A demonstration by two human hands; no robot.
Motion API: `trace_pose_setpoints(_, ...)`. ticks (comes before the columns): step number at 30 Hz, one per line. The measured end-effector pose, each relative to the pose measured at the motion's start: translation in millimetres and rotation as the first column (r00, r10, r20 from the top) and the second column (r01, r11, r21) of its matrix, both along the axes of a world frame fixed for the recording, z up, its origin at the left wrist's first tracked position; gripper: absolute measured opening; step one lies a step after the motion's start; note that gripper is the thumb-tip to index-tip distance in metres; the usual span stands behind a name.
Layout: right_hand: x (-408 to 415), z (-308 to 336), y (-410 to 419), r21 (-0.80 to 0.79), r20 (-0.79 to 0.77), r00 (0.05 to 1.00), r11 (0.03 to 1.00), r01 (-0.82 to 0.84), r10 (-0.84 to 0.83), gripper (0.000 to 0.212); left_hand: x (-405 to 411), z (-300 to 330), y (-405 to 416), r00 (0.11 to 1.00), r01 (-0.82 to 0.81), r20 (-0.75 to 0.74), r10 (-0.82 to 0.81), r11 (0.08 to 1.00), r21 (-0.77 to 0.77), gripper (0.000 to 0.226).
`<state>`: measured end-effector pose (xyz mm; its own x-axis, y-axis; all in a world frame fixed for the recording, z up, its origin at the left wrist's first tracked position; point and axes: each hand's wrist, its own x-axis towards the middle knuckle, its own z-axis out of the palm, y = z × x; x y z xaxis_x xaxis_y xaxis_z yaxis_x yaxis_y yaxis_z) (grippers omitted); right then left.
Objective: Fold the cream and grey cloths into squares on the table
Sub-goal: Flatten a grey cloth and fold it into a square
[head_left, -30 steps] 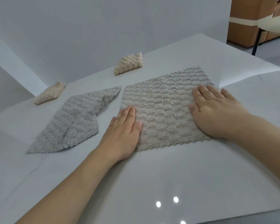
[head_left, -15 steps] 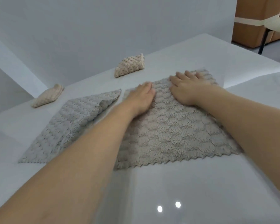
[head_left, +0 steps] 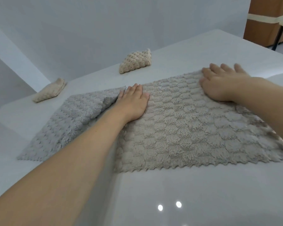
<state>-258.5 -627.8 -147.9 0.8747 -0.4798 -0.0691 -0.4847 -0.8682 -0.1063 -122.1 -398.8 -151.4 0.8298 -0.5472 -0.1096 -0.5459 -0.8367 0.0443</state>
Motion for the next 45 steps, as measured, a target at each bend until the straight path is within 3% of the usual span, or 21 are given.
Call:
trace_pose_setpoints(3, -8.8, 15.9, 35.3, -0.125, 0.043, 0.997, 0.991, -0.053, 0.059, 0.061, -23.6, 7.4, -6.2, 0.998, 0.031, 0.048, -0.031, 1.0, 0.002, 0.059)
trace_pose_setpoints(5, -18.6, 14.9, 66.8, -0.096, 0.074, 0.979, 0.979, -0.181, 0.189, 0.06, -54.5, 2.5, -3.6, 0.982, 0.176, 0.068, -0.174, 0.984, -0.022, 0.061)
trace_pose_setpoints(7, -33.5, 3.4, 78.0, -0.002, 0.054, 0.967, 0.969, -0.249, 0.249, 0.06, -75.1, -3.9, 11.6, 0.984, 0.179, 0.002, -0.179, 0.981, -0.071, 0.059)
trace_pose_setpoints(13, -46.9, 4.1, 44.5, 0.004, -0.001, 1.0, 1.0, -0.018, 0.018, 0.061, -59.9, 5.5, 39.6, 1.0, -0.013, 0.016, 0.014, 1.0, -0.009, 0.062)
trace_pose_setpoints(18, -67.2, -4.7, 87.9, 0.049, 0.074, 0.975, 0.976, -0.212, 0.208, 0.062, -109.3, -8.9, 62.0, 0.985, 0.171, -0.007, -0.174, 0.978, -0.123, 0.062)
trace_pose_setpoints(21, -74.8, -0.6, 72.7, 0.034, 0.031, 0.995, 0.994, -0.1, 0.099, 0.062, -100.2, -3.6, 70.3, 0.996, 0.083, -0.015, -0.084, 0.995, -0.059, 0.063)
trace_pose_setpoints(23, -85.6, 6.5, 66.1, -0.054, 0.029, 0.998, 0.997, -0.059, 0.061, 0.063, -106.7, 4.7, 75.0, 0.986, 0.131, 0.111, -0.126, 0.99, -0.047, 0.067)
trace_pose_setpoints(25, -101.4, 12.8, 77.6, -0.149, 0.136, 0.97, 0.972, -0.183, 0.203, 0.069, -130.6, 14.6, 82.6, 0.961, 0.272, 0.125, -0.248, 0.933, -0.238, 0.064)
trace_pose_setpoints(27, -118.3, 21.0, 98.2, -0.101, 0.214, 0.894, 0.919, -0.38, 0.393, 0.075, -156.2, 19.2, 92.4, 0.941, 0.317, -0.001, -0.338, 0.884, -0.343, 0.048)
trace_pose_setpoints(30, -129.0, 22.7, 111.6, 0.023, 0.178, 0.838, 0.849, -0.528, 0.516, 0.057, -157.2, 10.8, 100.2, 0.922, 0.386, 0.123, -0.367, 0.885, -0.26, 0.027)
trace_pose_setpoints(34, -128.8, 27.8, 106.5, -0.007, 0.144, 0.832, 0.841, -0.541, 0.536, 0.031, -143.0, 15.4, 95.9, 0.898, 0.418, 0.241, -0.368, 0.884, -0.209, 0.018)
trace_pose_setpoints(36, -128.7, 31.6, 105.3, -0.022, 0.086, 0.839, 0.843, -0.538, 0.538, 0.031, -142.4, 19.8, 91.8, 0.916, 0.365, 0.251, -0.314, 0.91, -0.197, 0.016)
trace_pose_setpoints(41, -123.8, 33.1, 101.1, -0.085, 0.021, 0.894, 0.892, -0.444, 0.447, 0.016, -140.1, 26.5, 87.5, 0.982, 0.156, -0.04, -0.182, 0.919, -0.362, 0.023)
trace_pose_setpoints(44, -118.0, 34.8, 92.0, -0.076, 0.03, 0.934, 0.932, -0.354, 0.357, 0.013, -139.6, 32.7, 87.8, 0.96, 0.13, -0.191, -0.202, 0.933, -0.336, 0.007)
trace_pose_setpoints(45, -115.4, 35.6, 88.8, -0.067, 0.038, 0.943, 0.942, -0.328, 0.33, 0.012, -138.8, 36.2, 87.8, 0.951, 0.123, -0.235, -0.202, 0.943, -0.309, 0.016)
